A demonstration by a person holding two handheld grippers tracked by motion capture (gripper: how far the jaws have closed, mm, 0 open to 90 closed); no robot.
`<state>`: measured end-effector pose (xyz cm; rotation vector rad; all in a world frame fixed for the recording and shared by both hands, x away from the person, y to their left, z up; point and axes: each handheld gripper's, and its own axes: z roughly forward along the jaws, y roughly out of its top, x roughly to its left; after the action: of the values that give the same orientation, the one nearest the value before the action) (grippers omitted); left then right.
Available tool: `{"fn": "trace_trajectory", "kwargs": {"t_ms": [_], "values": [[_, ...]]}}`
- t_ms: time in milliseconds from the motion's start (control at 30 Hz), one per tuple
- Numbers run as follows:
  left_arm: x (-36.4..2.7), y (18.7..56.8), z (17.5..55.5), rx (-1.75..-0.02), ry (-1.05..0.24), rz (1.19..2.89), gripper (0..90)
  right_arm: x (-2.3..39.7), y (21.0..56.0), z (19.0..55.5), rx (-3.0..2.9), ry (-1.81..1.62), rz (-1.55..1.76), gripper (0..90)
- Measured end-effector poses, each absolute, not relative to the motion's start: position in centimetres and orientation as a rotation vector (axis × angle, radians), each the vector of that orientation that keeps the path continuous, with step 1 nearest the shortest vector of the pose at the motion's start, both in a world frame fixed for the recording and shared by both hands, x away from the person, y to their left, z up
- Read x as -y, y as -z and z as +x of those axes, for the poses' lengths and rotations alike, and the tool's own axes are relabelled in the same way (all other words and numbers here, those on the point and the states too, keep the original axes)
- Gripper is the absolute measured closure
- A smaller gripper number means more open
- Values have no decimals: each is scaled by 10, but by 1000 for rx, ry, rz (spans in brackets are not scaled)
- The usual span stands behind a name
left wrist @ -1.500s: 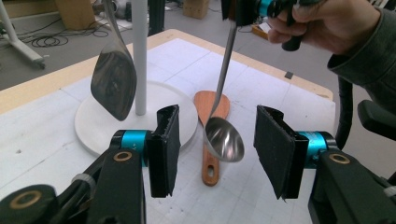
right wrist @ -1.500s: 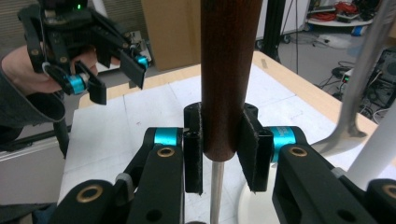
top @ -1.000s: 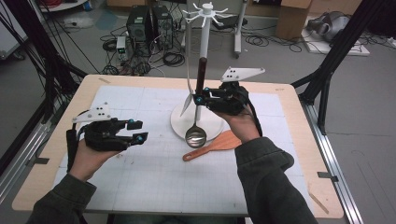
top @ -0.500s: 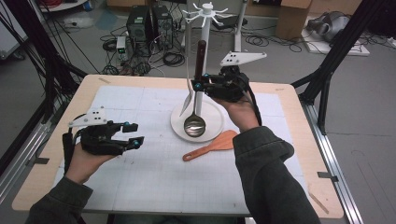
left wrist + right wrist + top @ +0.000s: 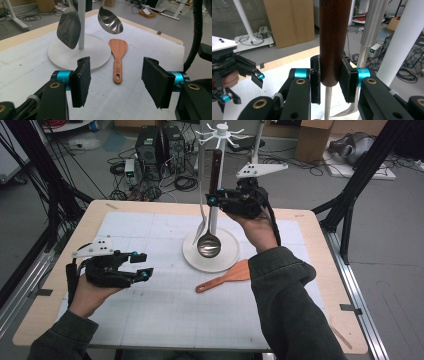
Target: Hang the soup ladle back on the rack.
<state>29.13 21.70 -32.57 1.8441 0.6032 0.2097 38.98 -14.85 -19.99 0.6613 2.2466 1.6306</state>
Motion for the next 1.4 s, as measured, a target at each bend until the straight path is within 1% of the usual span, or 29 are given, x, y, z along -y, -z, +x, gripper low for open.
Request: {"fn": "trace_trajectory", "kwargs": {"t_ms": [633,1400], "values": [[-220,324,290,-599,-211,1831,406,146,187,403,-2242,-1568,725,736],[-223,327,289,-604,-224,1833,393,146,188,414,-2233,-1534,799,728]]}}
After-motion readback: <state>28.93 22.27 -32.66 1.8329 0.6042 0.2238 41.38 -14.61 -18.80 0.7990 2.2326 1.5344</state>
